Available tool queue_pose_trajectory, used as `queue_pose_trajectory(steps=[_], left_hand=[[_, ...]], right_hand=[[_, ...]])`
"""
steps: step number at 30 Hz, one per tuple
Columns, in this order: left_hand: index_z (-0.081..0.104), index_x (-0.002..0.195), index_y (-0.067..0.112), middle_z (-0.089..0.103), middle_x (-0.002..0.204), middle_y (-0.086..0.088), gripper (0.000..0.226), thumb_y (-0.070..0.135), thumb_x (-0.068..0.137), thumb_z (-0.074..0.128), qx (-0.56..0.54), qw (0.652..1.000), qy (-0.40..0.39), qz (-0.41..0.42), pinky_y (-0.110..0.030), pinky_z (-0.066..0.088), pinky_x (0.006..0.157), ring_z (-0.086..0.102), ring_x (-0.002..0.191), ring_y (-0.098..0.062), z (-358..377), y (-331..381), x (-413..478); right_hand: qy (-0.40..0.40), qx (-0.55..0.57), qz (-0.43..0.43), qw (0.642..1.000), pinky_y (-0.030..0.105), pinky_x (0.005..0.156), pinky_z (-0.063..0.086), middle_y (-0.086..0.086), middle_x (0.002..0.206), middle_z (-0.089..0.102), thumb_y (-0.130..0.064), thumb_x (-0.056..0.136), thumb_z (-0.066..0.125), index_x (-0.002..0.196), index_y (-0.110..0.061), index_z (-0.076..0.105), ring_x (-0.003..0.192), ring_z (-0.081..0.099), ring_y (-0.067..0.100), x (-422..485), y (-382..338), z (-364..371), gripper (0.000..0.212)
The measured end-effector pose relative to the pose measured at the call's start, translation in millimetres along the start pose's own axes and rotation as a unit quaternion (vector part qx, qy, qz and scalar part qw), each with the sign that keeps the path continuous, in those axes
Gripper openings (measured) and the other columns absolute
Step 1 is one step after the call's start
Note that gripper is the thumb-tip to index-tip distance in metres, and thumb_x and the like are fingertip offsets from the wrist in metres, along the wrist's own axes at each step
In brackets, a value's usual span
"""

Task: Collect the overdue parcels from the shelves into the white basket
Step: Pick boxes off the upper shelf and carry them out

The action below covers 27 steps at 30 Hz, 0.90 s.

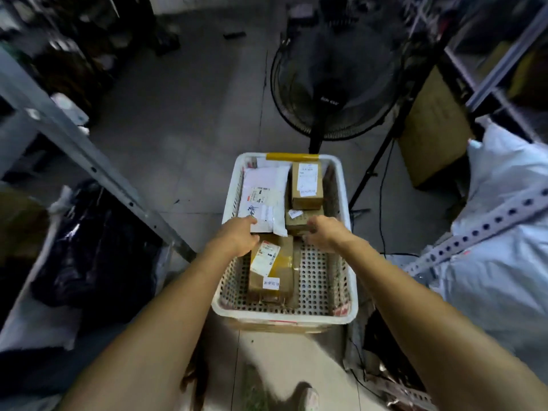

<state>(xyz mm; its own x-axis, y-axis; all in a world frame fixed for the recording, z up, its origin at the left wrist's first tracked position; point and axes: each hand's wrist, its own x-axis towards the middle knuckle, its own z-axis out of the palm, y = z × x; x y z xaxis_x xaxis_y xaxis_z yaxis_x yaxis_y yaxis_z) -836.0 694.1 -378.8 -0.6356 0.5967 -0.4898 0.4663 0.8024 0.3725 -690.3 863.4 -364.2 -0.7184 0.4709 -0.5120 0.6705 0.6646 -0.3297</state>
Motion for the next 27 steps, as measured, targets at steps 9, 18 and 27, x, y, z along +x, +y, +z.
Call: queue_pose_trajectory(steps=[9,18,27], left_hand=[[0.057,0.132,0.024,0.061,0.132,-0.008,0.044,0.038,0.090,0.062,0.020,0.992,0.086,-0.092,-0.038,0.052,0.095,0.061,0.114,-0.030,-40.5,20.9,-147.1],[0.047,0.140,0.020,0.056,0.134,-0.010,0.046,0.037,0.098,0.055,-0.039,0.946,0.202,-0.249,-0.035,0.048,0.087,0.057,0.114,-0.030,-23.4,-8.2,-363.4],[0.047,0.141,0.029,0.056,0.138,-0.006,0.051,0.043,0.094,0.058,-0.080,0.808,0.319,-0.488,-0.036,0.043,0.103,0.049,0.131,-0.025,88.4,-36.6,-654.2]], right_hand=[[-0.008,-0.116,-0.145,0.983,0.036,0.096,0.046,0.011,0.134,0.058,-0.035,0.093,0.059,0.134,-0.014,0.051,0.120,0.055,0.031,-76.6,-44.9,-44.6,0.047],[-0.037,-0.208,-0.396,0.893,0.033,0.097,0.044,0.008,0.138,0.054,-0.033,0.094,0.057,0.136,-0.012,0.052,0.119,0.054,0.031,-196.8,-142.2,-28.8,0.047],[-0.069,-0.301,-0.592,0.744,0.034,0.103,0.038,0.007,0.144,0.050,-0.042,0.095,0.058,0.138,-0.013,0.050,0.129,0.048,0.029,-404.2,-235.7,61.4,0.053]])
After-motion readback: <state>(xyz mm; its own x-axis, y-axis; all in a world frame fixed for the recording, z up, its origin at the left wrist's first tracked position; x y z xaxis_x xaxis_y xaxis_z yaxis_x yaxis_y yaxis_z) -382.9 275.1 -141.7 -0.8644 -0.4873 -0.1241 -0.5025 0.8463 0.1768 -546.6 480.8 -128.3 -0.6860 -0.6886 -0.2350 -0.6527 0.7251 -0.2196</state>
